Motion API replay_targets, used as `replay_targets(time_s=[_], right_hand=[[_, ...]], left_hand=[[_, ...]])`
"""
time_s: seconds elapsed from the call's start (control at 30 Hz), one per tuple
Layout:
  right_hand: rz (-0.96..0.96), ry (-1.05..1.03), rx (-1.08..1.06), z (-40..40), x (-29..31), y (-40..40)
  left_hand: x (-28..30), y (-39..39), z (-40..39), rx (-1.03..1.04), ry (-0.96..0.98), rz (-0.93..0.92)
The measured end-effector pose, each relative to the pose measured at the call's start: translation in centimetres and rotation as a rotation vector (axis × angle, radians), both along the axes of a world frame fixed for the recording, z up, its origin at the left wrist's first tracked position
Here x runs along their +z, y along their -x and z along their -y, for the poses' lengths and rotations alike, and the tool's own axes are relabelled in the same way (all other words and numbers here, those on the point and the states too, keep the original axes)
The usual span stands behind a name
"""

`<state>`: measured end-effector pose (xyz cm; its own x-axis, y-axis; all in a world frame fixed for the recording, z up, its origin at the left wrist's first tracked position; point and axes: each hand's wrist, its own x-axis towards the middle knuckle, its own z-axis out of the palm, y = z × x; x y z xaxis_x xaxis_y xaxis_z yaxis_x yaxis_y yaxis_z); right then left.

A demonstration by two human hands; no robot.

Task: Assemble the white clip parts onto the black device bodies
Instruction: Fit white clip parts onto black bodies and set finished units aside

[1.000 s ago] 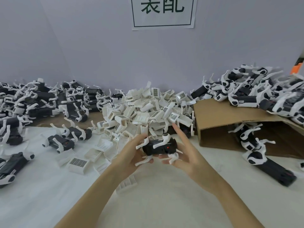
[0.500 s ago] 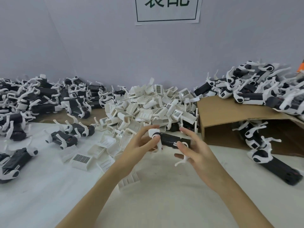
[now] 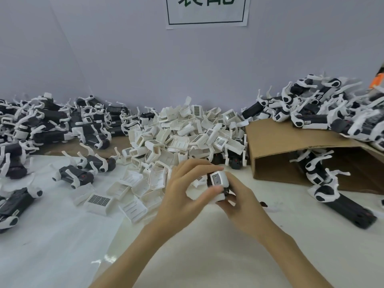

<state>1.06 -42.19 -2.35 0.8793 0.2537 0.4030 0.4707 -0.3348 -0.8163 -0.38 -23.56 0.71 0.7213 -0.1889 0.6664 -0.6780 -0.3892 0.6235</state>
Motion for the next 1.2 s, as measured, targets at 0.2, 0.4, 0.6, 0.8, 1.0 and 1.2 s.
replay_targets(time_s=[0.2,0.4,0.6,0.8,1.0,1.2], right_hand=[[0.153,-0.014,-0.200,-0.3,0.2,0.3],[0.274,0.036,-0.318,-0.1,0.8,0.3],[0.323,0.137,-0.292,1.0,0.7,-0.2],[0.404,0.224,-0.281,1.0,0.4,-0.5],[0.613,0.303,-0.349,1.0,0.8,-0.4],[0.610,0.280,-0.298,1.6,1.6,-0.2]], left_hand=[[1.3,-0.7,-1.6,-0.074,0.250,-0.301],[0.4,-2.0,-3.4,-0.123,-0.047,-0.256],[-0.2,-2.3,-3.8,0.055,-0.430,0.147],[-1.2,-2.9,-3.3,0.128,-0.477,0.394],[-1.2,-3.4,-4.2,0.138,-0.482,0.618],[-1.0,-3.2,-3.4,0.161,-0.353,0.530]])
